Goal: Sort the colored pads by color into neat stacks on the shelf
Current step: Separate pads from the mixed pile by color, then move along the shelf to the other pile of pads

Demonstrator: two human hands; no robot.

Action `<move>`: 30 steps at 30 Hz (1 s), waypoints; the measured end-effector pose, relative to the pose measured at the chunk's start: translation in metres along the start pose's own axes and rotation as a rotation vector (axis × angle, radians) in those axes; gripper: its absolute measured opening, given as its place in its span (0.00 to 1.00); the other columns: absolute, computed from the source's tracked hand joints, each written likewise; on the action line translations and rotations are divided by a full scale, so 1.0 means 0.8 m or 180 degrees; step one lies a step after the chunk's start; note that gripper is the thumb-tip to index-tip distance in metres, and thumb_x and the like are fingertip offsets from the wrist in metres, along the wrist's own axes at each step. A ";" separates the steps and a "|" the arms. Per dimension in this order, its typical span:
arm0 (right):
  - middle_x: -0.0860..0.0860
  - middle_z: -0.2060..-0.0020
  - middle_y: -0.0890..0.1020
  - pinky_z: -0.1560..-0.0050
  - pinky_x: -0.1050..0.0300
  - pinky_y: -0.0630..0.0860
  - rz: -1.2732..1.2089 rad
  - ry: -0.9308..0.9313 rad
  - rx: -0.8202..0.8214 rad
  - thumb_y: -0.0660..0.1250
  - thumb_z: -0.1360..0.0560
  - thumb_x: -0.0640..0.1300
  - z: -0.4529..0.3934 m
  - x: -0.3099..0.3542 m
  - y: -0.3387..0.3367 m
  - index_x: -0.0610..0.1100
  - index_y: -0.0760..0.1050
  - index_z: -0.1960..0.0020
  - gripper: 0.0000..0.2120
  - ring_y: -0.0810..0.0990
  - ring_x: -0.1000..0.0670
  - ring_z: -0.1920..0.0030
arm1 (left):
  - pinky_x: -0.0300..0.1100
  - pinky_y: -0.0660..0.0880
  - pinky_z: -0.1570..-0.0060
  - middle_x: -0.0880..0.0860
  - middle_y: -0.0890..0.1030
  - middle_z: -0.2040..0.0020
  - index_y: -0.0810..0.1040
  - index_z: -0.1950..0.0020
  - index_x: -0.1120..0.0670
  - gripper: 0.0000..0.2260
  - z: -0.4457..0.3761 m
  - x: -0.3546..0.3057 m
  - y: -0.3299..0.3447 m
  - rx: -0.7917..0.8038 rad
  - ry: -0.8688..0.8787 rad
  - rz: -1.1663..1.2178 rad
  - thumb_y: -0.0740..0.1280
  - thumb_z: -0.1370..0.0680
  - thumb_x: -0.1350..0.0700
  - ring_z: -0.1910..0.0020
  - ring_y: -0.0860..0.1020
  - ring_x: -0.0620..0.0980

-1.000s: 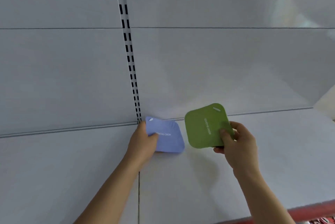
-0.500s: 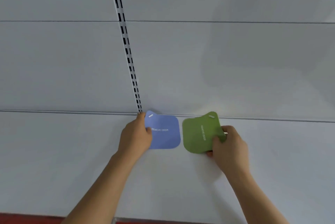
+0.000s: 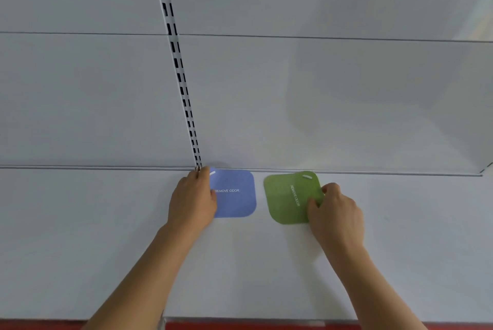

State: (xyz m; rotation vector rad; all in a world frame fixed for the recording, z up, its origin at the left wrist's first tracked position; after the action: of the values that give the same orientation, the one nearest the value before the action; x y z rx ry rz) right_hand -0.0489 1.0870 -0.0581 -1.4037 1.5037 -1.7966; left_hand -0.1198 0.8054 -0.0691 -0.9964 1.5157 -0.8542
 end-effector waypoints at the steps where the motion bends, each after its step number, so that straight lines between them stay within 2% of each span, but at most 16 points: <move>1: 0.48 0.65 0.77 0.61 0.49 0.73 -0.0028 0.0029 -0.0019 0.63 0.23 0.45 -0.003 -0.001 0.000 0.44 0.71 0.48 0.06 0.74 0.39 0.63 | 0.49 0.74 0.50 0.54 0.81 0.39 0.74 0.27 0.50 0.22 0.001 -0.001 0.000 -0.0007 0.0010 -0.0051 0.65 0.20 0.61 0.44 0.78 0.59; 5: 0.46 0.64 0.79 0.61 0.48 0.75 -0.0020 0.0084 -0.0043 0.62 0.22 0.45 -0.005 0.000 0.003 0.43 0.71 0.50 0.06 0.76 0.39 0.62 | 0.51 0.76 0.49 0.54 0.81 0.40 0.74 0.26 0.51 0.21 0.008 -0.004 -0.002 -0.0055 -0.0005 -0.0294 0.66 0.19 0.57 0.42 0.76 0.59; 7: 0.49 0.63 0.77 0.64 0.51 0.71 0.0256 0.0063 -0.0002 0.60 0.21 0.49 -0.003 0.000 0.003 0.45 0.68 0.51 0.07 0.75 0.41 0.60 | 0.52 0.77 0.51 0.55 0.81 0.41 0.77 0.27 0.52 0.20 0.014 -0.005 -0.004 -0.0103 0.0031 -0.0421 0.68 0.20 0.56 0.42 0.77 0.61; 9: 0.49 0.56 0.77 0.63 0.52 0.68 0.0527 0.0064 -0.0036 0.61 0.21 0.53 -0.002 -0.003 -0.001 0.47 0.69 0.49 0.09 0.74 0.44 0.53 | 0.53 0.78 0.52 0.56 0.81 0.42 0.78 0.29 0.52 0.20 0.018 -0.004 -0.006 -0.0153 0.0082 -0.0515 0.70 0.21 0.54 0.43 0.78 0.62; 12: 0.47 0.46 0.77 0.57 0.51 0.73 0.0548 -0.0054 -0.0191 0.63 0.22 0.55 0.003 -0.012 -0.007 0.46 0.73 0.41 0.16 0.73 0.43 0.44 | 0.54 0.78 0.51 0.55 0.81 0.44 0.79 0.29 0.52 0.21 0.025 -0.003 -0.008 -0.0164 0.0155 -0.0620 0.71 0.22 0.52 0.45 0.79 0.61; 16: 0.46 0.43 0.79 0.49 0.47 0.78 0.0402 -0.0612 -0.0310 0.66 0.23 0.54 0.022 0.002 -0.003 0.44 0.79 0.40 0.17 0.74 0.41 0.40 | 0.55 0.79 0.50 0.55 0.81 0.48 0.80 0.33 0.55 0.20 0.044 0.003 -0.013 -0.0146 0.0224 -0.0773 0.71 0.23 0.51 0.47 0.79 0.62; 18: 0.44 0.41 0.81 0.46 0.44 0.79 0.0318 -0.0958 -0.0332 0.69 0.24 0.53 0.035 0.019 0.006 0.43 0.80 0.40 0.18 0.75 0.39 0.38 | 0.56 0.79 0.46 0.57 0.82 0.46 0.81 0.37 0.58 0.18 0.056 0.010 -0.018 -0.0177 0.0219 -0.0880 0.72 0.23 0.50 0.43 0.79 0.63; 21: 0.41 0.37 0.79 0.39 0.40 0.77 0.0206 -0.1415 -0.0278 0.68 0.23 0.55 0.061 0.049 0.018 0.41 0.79 0.38 0.21 0.73 0.36 0.31 | 0.62 0.77 0.37 0.61 0.82 0.37 0.82 0.36 0.59 0.20 0.078 0.026 -0.033 -0.0211 0.0170 -0.1008 0.73 0.23 0.48 0.35 0.78 0.66; 24: 0.42 0.32 0.77 0.32 0.39 0.73 0.0224 -0.1878 -0.0046 0.60 0.21 0.62 0.096 0.081 0.029 0.43 0.76 0.33 0.27 0.69 0.36 0.26 | 0.65 0.72 0.30 0.61 0.80 0.31 0.80 0.31 0.59 0.23 0.098 0.051 -0.055 -0.0209 0.0044 -0.1083 0.71 0.21 0.46 0.28 0.75 0.66; 30: 0.43 0.28 0.75 0.27 0.41 0.70 0.0374 -0.2293 0.0110 0.52 0.20 0.67 0.173 0.157 0.045 0.44 0.75 0.29 0.33 0.67 0.39 0.23 | 0.59 0.57 0.19 0.57 0.67 0.19 0.68 0.19 0.55 0.28 0.141 0.118 -0.125 -0.0325 -0.0081 -0.1011 0.57 0.15 0.40 0.18 0.61 0.60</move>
State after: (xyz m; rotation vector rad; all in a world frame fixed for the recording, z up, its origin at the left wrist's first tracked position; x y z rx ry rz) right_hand 0.0097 0.9058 -0.0484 -1.6561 1.1242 -1.0542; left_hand 0.0000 0.6786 -0.0329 -1.3426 1.4113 -0.9877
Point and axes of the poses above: each hand's wrist, its own z-axis away from the middle knuckle, its own y-axis out of the palm, x = y × z, the point moved 3 cm from there along -z, towards the middle knuckle
